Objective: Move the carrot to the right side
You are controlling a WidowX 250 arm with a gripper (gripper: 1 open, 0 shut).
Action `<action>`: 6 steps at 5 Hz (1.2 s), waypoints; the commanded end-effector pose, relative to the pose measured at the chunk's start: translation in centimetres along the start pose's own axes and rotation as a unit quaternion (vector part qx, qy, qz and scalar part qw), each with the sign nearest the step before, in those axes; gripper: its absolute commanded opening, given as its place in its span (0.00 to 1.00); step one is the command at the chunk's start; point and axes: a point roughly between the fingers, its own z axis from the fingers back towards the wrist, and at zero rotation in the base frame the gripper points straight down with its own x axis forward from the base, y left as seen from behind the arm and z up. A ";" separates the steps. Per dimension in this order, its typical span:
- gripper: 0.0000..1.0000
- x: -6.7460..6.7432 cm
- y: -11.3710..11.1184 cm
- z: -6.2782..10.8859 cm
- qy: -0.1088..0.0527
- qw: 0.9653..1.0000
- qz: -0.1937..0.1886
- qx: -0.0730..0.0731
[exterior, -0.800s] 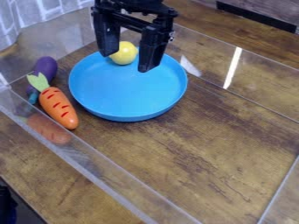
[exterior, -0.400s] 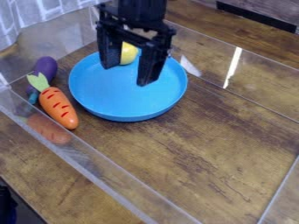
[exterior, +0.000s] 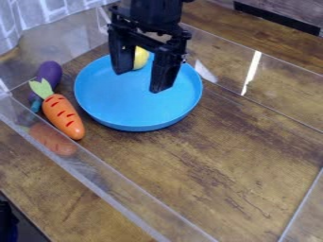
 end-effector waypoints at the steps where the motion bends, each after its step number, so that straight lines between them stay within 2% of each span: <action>1: 1.00 0.9 1.0 1.4 -0.033 0.999 0.006 -0.001; 6: 1.00 1.9 1.6 1.1 -0.047 0.999 -0.003 -0.011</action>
